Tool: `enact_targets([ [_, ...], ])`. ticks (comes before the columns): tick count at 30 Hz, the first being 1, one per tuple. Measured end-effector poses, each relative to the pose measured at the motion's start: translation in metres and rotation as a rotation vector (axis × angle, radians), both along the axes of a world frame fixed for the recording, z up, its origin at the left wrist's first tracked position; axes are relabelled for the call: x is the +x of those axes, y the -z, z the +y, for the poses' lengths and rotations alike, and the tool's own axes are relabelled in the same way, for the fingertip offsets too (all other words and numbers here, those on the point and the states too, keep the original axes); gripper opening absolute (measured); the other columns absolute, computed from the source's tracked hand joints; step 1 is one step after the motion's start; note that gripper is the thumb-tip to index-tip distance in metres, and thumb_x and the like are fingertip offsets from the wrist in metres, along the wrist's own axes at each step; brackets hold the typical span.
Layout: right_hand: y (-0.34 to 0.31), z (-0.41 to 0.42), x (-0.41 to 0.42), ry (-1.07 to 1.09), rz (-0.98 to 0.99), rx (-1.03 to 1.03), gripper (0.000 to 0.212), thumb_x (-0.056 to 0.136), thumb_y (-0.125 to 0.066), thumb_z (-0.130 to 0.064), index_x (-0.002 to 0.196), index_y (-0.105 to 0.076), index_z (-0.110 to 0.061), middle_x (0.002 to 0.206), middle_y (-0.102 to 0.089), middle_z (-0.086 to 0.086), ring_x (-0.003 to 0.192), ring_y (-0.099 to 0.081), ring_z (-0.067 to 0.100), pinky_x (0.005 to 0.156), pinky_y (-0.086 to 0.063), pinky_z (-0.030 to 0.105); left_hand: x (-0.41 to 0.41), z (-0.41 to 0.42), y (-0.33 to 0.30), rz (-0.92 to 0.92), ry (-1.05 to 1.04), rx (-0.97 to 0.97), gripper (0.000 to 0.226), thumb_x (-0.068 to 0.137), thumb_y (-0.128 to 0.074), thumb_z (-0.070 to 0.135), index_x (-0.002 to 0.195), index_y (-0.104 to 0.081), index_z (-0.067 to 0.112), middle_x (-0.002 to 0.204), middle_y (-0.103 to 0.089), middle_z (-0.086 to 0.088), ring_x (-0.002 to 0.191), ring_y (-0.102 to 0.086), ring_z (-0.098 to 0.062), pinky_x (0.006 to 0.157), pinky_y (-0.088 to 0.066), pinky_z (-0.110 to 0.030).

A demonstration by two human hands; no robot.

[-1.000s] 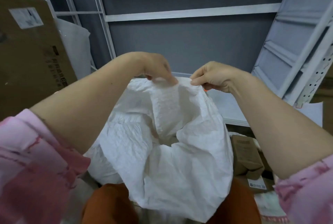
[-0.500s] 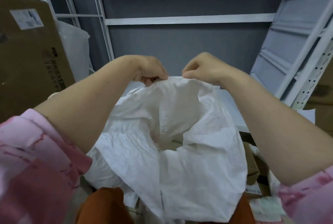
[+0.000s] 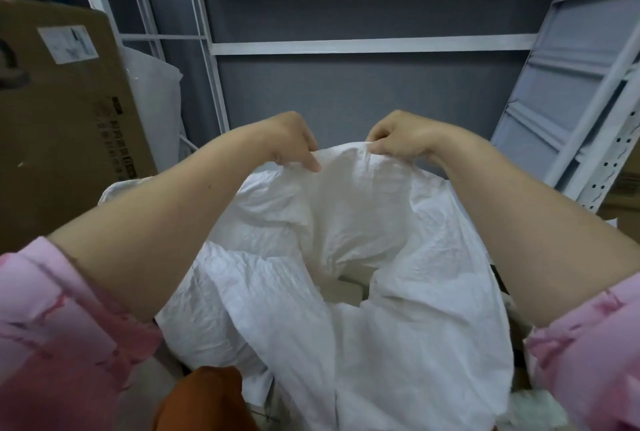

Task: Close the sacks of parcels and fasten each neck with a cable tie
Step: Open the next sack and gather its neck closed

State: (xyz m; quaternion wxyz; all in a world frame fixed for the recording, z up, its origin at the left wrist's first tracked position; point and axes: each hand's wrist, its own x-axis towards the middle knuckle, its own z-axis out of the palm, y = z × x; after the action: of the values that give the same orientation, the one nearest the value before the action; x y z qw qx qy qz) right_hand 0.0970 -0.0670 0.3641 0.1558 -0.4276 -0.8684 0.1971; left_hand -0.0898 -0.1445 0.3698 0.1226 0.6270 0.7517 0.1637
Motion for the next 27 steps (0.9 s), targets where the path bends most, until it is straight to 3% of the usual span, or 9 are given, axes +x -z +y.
enact_targets([
  [3, -0.005, -0.001, 0.006, 0.014, -0.01, -0.007, 0.019, 0.09, -0.053, -0.016, 0.089, -0.072, -0.014, 0.09, -0.069, 0.005, 0.079, -0.059, 0.019, 0.077, -0.051, 0.034, -0.003, 0.002, 0.006, -0.051, -0.027, 0.029, 0.016, 0.084, -0.067, 0.013, 0.098, -0.074, 0.012, 0.077, -0.063, -0.007, 0.063, -0.051, -0.018, 0.057, -0.045, -0.023],
  [6, -0.004, 0.001, 0.009, 0.076, -0.056, -0.003, 0.02, 0.09, -0.053, -0.012, 0.091, -0.071, -0.007, 0.09, -0.069, 0.006, 0.081, -0.061, 0.022, 0.07, -0.05, 0.031, -0.009, 0.002, 0.004, -0.394, -0.056, -0.053, 0.011, 0.089, -0.063, 0.009, 0.097, -0.071, 0.01, 0.064, -0.055, -0.002, 0.044, -0.039, -0.011, 0.043, -0.037, -0.017],
  [8, -0.001, 0.002, 0.005, 0.123, -0.084, 0.065, 0.023, 0.088, -0.052, -0.008, 0.101, -0.07, -0.001, 0.106, -0.069, 0.015, 0.084, -0.063, 0.021, 0.068, -0.05, 0.031, -0.01, 0.003, 0.003, -0.544, -0.06, -0.111, 0.011, 0.089, -0.062, 0.005, 0.096, -0.071, 0.007, 0.06, -0.058, 0.0, 0.038, -0.039, -0.006, 0.036, -0.031, -0.014],
  [11, -0.002, -0.007, -0.004, 0.03, 0.011, 0.109, 0.032, 0.088, -0.055, -0.006, 0.116, -0.067, -0.015, 0.114, -0.065, -0.003, 0.101, -0.06, 0.013, 0.085, -0.047, 0.026, -0.008, 0.008, 0.004, -0.596, -0.08, -0.154, 0.014, 0.084, -0.066, 0.001, 0.095, -0.073, 0.006, 0.054, -0.058, 0.0, 0.036, -0.036, -0.006, 0.034, -0.026, -0.012],
  [13, -0.004, -0.019, -0.008, -0.119, 0.036, 0.06, 0.026, 0.086, -0.064, -0.013, 0.11, -0.071, -0.02, 0.104, -0.067, -0.014, 0.099, -0.063, 0.011, 0.088, -0.05, 0.027, -0.009, 0.011, 0.004, -0.6, -0.106, -0.162, 0.017, 0.083, -0.067, 0.003, 0.098, -0.073, 0.006, 0.053, -0.053, 0.0, 0.037, -0.032, -0.008, 0.036, -0.027, -0.014],
  [17, -0.002, -0.024, -0.013, -0.156, 0.004, 0.117, 0.015, 0.084, -0.063, -0.014, 0.089, -0.076, -0.019, 0.086, -0.073, -0.008, 0.085, -0.068, 0.015, 0.076, -0.055, 0.034, -0.009, 0.01, 0.004, -0.64, -0.127, -0.134, 0.017, 0.083, -0.068, 0.006, 0.099, -0.071, 0.002, 0.051, -0.053, 0.0, 0.033, -0.037, -0.008, 0.038, -0.033, -0.014],
  [21, -0.002, -0.013, -0.011, -0.105, -0.02, 0.063, 0.022, 0.089, -0.054, -0.01, 0.083, -0.073, -0.018, 0.08, -0.069, -0.006, 0.074, -0.06, 0.014, 0.066, -0.049, 0.028, -0.005, 0.012, 0.006, -0.226, -0.203, 0.106, 0.016, 0.078, -0.069, 0.028, 0.078, -0.064, 0.013, 0.069, -0.053, -0.003, 0.058, -0.046, -0.017, 0.055, -0.041, -0.024],
  [24, -0.001, -0.005, -0.011, -0.06, -0.043, 0.022, 0.023, 0.089, -0.052, -0.006, 0.09, -0.073, -0.014, 0.082, -0.067, -0.006, 0.077, -0.061, 0.014, 0.066, -0.05, 0.025, -0.003, 0.005, 0.005, -0.079, -0.079, 0.066, 0.031, 0.071, -0.076, 0.037, 0.087, -0.075, 0.011, 0.084, -0.07, -0.001, 0.074, -0.062, -0.02, 0.068, -0.053, -0.028],
  [27, -0.001, 0.0, -0.013, -0.023, -0.066, -0.011, 0.022, 0.084, -0.056, -0.005, 0.079, -0.071, -0.02, 0.085, -0.071, -0.001, 0.084, -0.067, 0.02, 0.074, -0.055, 0.031, 0.002, -0.002, 0.009, 0.025, -0.002, 0.052, 0.022, 0.077, -0.075, 0.026, 0.095, -0.076, 0.014, 0.094, -0.072, 0.001, 0.087, -0.066, -0.018, 0.08, -0.055, -0.031],
])
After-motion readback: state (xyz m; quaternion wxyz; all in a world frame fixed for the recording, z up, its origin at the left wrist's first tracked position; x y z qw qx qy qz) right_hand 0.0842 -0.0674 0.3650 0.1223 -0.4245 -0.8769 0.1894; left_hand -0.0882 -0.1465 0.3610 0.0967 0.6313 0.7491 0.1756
